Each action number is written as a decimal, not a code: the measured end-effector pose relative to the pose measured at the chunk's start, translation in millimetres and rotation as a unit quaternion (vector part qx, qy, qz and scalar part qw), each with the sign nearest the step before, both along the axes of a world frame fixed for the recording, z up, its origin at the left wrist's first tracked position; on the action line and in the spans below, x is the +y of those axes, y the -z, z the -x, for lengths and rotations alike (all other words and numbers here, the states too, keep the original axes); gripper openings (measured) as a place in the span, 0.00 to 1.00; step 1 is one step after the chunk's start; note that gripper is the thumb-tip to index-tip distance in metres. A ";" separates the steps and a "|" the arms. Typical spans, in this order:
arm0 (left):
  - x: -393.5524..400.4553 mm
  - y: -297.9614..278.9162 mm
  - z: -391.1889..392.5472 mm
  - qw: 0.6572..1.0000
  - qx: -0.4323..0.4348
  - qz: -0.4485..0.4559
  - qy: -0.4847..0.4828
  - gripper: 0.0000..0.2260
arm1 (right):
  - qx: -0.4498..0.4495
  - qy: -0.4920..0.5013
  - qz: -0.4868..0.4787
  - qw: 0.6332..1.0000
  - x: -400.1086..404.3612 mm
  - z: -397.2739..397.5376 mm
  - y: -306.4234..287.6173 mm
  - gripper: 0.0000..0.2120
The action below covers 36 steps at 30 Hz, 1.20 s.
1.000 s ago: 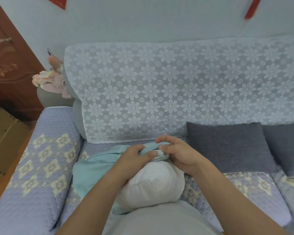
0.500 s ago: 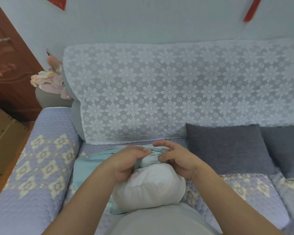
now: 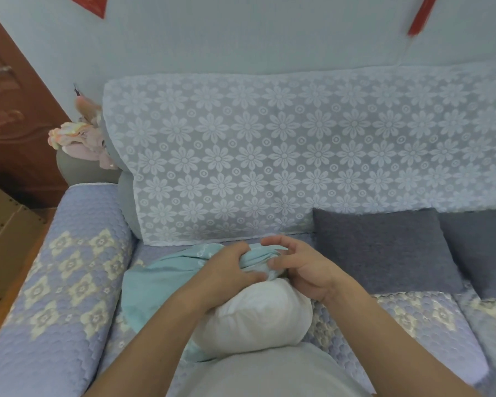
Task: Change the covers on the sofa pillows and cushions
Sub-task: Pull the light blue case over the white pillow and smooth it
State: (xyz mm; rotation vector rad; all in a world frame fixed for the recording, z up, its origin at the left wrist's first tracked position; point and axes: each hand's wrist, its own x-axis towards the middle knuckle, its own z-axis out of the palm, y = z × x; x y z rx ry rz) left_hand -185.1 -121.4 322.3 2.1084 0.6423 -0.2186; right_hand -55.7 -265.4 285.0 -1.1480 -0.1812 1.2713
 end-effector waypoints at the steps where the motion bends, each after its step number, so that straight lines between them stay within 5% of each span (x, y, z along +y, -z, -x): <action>1: -0.3 1.2 -0.3 1.000 0.006 -0.005 0.004 0.12 | 0.005 0.008 0.001 1.000 0.2 0.7 1.9 0.23; 8: 0.8 9.2 -5.6 0.999 0.035 -0.027 0.011 0.08 | -0.003 0.024 0.010 1.000 -0.1 2.7 4.8 0.17; 11: -3.2 17.2 -8.0 0.993 -0.045 -0.087 -0.070 0.02 | -0.132 -0.043 0.068 0.988 0.6 5.1 -3.7 0.15; 14: -10.8 22.4 -6.2 0.977 -0.105 -0.162 -0.086 0.05 | -0.305 -0.064 0.157 0.937 4.4 9.6 -9.7 0.09; 17: -19.2 25.5 -3.7 0.961 -0.139 -0.227 -0.076 0.04 | -0.358 -0.021 0.148 0.922 10.4 17.2 -12.2 0.05; 20: -16.3 31.8 1.4 0.967 -0.164 -0.168 -0.096 0.03 | -0.386 0.020 0.137 0.912 12.2 23.0 -14.0 0.14; 24: -9.2 28.1 12.7 0.984 -0.097 0.044 -0.143 0.05 | -0.334 0.014 0.150 0.930 10.4 27.2 -17.6 0.18; 27: 1.2 18.0 18.0 0.940 -0.070 0.277 -0.188 0.07 | -0.248 -0.072 0.159 0.953 9.9 20.4 -27.3 0.07; 29: 6.6 15.6 20.6 0.920 -0.062 0.345 -0.176 0.08 | -0.105 -0.120 0.130 0.979 7.9 13.4 -33.3 0.12; 32: 9.7 14.2 21.1 0.945 -0.079 0.291 -0.128 0.09 | 0.006 -0.167 0.097 0.981 8.2 7.4 -34.3 0.23; 36: -2.1 25.0 17.4 0.986 -0.138 0.065 -0.073 0.07 | 0.073 -0.174 0.078 0.979 6.5 0.2 -29.8 0.24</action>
